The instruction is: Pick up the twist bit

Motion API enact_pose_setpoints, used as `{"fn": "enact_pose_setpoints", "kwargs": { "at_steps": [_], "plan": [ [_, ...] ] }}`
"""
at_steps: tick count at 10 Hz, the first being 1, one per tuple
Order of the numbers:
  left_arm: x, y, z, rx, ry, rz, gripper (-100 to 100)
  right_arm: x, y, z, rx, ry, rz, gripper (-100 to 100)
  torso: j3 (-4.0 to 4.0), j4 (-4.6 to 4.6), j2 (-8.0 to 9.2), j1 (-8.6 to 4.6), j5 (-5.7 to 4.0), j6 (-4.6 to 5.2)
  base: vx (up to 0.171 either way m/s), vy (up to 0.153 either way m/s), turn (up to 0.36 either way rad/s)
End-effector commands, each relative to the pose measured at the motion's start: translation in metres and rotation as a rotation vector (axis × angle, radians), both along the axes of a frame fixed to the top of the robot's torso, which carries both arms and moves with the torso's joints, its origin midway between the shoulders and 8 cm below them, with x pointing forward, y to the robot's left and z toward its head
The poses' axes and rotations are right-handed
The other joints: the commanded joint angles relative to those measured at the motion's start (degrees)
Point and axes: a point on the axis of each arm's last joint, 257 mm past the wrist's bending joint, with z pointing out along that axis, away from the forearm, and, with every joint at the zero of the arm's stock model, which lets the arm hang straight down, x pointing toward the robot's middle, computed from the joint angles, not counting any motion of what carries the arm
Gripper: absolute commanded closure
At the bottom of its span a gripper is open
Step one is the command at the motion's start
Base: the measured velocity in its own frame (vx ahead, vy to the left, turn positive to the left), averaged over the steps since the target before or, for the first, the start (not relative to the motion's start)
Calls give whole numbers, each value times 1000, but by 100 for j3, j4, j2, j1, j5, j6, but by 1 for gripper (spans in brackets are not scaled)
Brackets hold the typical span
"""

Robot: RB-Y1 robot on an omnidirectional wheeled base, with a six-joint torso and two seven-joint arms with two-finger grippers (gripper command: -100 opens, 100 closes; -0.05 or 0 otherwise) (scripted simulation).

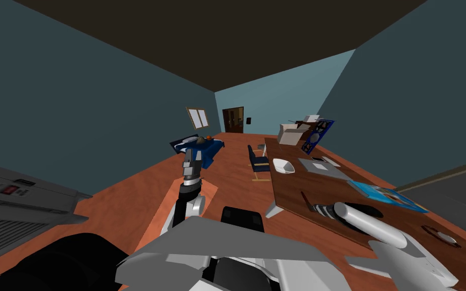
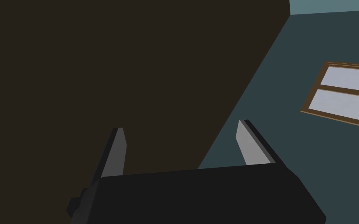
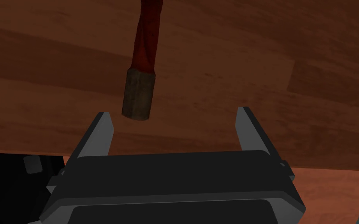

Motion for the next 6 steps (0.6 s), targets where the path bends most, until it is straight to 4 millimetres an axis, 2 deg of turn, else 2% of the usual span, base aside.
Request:
{"fn": "enact_pose_setpoints", "kwargs": {
  "at_steps": [1, 2, 4, 6],
  "plan": [
    [0, 0, 0, 0, 0, 0, 0, -12, -1, -6, 41, 27, -34, -100, 0, 0, 0, 0, 0, 0, 64, -8, 48],
    [0, 0, 0, 0, 0, 0, 0, -25, -1, -12, 99, 46, -81, -100, 2, 0, 5, -1, 0, 1, 65, -21, 82],
    [0, 0, 0, 0, 0, 0, 0, -28, -1, -15, 104, 55, -86, -100, 4, 1, 8, -3, -1, 2, 45, -9, 26],
    [0, 0, 0, 0, 0, 0, 0, -49, 3, -23, 210, 85, -169, -100, 7, 3, 11, -5, -1, -1, 79, -32, 114]
  ]
}}
